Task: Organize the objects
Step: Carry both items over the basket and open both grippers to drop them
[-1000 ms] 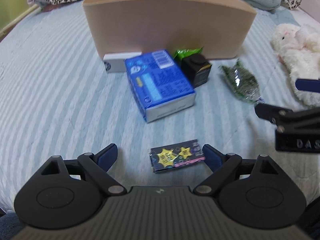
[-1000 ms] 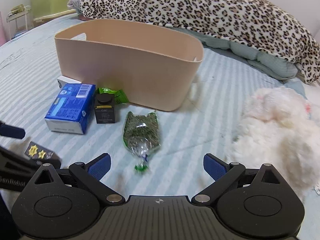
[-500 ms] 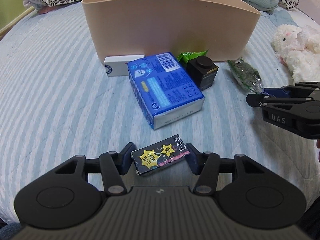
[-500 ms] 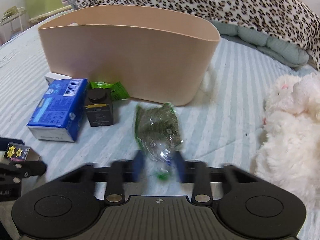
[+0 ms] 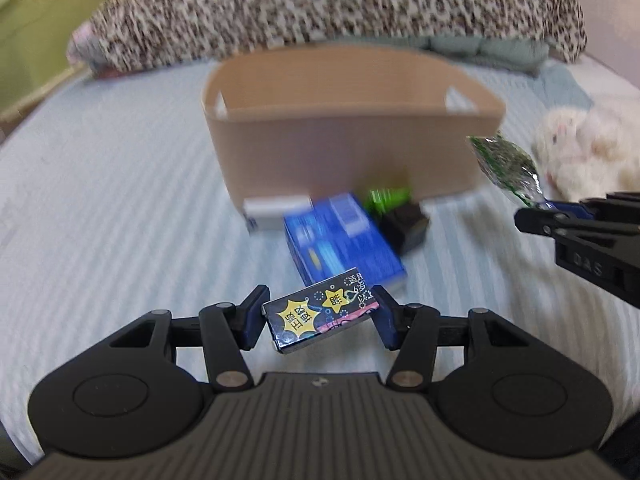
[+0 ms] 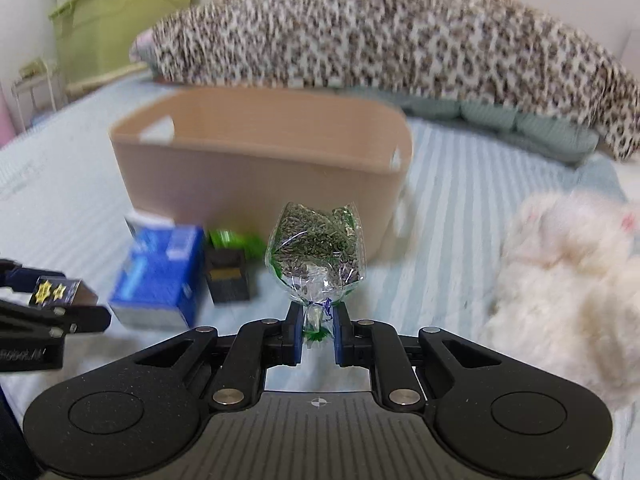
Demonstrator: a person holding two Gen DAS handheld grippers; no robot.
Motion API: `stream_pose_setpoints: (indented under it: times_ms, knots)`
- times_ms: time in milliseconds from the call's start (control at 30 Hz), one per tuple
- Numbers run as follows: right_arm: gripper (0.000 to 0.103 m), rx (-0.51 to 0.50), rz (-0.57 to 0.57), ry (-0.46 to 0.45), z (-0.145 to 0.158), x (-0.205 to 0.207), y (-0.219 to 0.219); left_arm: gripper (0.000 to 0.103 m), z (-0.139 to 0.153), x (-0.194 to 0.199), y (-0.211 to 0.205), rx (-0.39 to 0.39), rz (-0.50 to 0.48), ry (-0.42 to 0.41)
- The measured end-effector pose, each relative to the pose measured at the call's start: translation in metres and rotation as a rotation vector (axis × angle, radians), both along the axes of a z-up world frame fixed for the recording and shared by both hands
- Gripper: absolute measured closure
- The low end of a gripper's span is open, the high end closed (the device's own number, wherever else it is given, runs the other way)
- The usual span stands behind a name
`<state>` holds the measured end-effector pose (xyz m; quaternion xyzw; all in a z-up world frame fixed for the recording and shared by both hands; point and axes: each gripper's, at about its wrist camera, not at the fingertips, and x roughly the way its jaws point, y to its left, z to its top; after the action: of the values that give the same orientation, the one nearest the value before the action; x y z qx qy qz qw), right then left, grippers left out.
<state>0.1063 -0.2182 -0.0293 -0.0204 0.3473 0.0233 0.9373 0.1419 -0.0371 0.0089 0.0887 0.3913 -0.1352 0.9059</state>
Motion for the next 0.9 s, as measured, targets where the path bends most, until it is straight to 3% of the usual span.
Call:
stream_pose_setpoints:
  times_ms: [300, 467, 633, 700, 900]
  knots:
    - [0.089, 0.042, -0.032, -0.163, 0.058, 0.022, -0.004, 0.046, 0.048, 0.035, -0.004, -0.011, 0.019, -0.133]
    - [0.089, 0.077, -0.080, -0.209, 0.069, 0.055, -0.009, 0.047, 0.057, 0.070, -0.015, -0.014, 0.030, -0.172]
    - [0.089, 0.051, -0.084, -0.176, 0.062, 0.089, -0.001, 0.046, 0.050, 0.106, -0.030, -0.031, 0.043, -0.174]
    - [0.089, 0.050, -0.089, -0.161, 0.058, 0.100, 0.002, 0.046, 0.039, 0.121, -0.039, 0.000, 0.061, -0.177]
    - [0.089, 0.038, -0.106, -0.079, 0.037, 0.131, 0.004, 0.046, 0.004, 0.158, -0.051, 0.047, 0.072, -0.101]
